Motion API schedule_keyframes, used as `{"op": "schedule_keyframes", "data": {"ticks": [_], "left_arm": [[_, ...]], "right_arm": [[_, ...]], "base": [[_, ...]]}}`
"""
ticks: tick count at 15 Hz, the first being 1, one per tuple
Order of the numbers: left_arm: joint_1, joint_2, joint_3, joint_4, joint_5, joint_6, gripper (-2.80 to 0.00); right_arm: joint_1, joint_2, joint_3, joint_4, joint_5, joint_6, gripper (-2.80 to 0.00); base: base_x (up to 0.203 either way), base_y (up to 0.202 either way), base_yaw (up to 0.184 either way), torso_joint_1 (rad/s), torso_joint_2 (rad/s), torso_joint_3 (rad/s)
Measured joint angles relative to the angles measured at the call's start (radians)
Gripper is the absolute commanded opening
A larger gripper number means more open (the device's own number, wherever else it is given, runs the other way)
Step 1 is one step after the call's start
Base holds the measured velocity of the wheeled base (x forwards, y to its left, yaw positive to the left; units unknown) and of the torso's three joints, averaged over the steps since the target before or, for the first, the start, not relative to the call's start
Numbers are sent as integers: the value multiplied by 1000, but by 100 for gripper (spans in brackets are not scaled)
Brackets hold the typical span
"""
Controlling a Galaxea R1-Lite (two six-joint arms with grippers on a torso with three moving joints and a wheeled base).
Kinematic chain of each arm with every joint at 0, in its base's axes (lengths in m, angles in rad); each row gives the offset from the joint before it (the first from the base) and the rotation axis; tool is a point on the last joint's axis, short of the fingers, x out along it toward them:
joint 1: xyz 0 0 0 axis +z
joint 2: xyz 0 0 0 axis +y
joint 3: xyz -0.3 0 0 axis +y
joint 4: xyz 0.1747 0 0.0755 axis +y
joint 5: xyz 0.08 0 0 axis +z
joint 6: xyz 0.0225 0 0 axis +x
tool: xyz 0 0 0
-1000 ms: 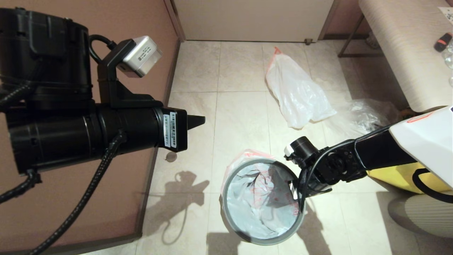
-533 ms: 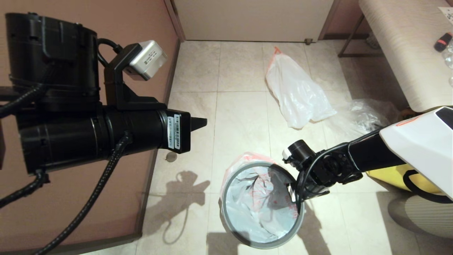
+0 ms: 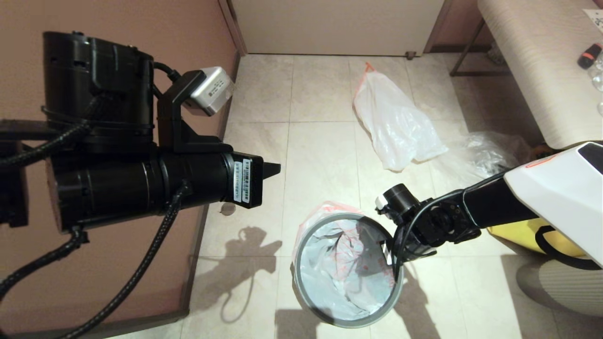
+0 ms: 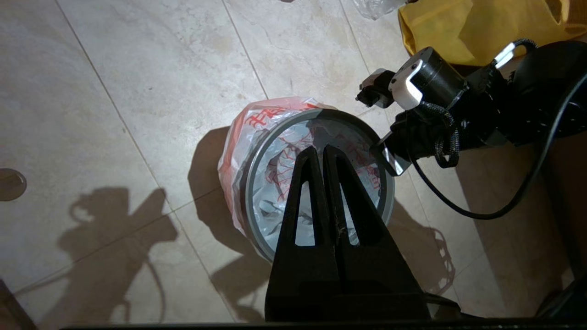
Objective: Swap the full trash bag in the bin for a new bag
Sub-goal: Place the trash can ring on the trash can
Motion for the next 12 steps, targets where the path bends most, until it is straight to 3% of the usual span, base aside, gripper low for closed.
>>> {"op": "schedule_keyframes", "data": {"ticks": [3,6,9,12], "left_arm": [[19,64,7,-1,17,4,-280],[13,129,153,-85,9,-79,-280],[-7,178,386,-404,-95,-186,-280],[12,309,553,-772,-228,-215,-280]], "right_arm": [[-4,18,-19,-14,-1,-4,-280],[-1,39,-34,-23,-2,-9,-280],[-1,44,-37,-24,5,-8,-280],[-9,45,-36,-26,15,-8,-280]], "base": [[0,0,0,0,0,0],[0,0,0,0,0,0],[0,0,0,0,0,0],[0,0,0,0,0,0]]}}
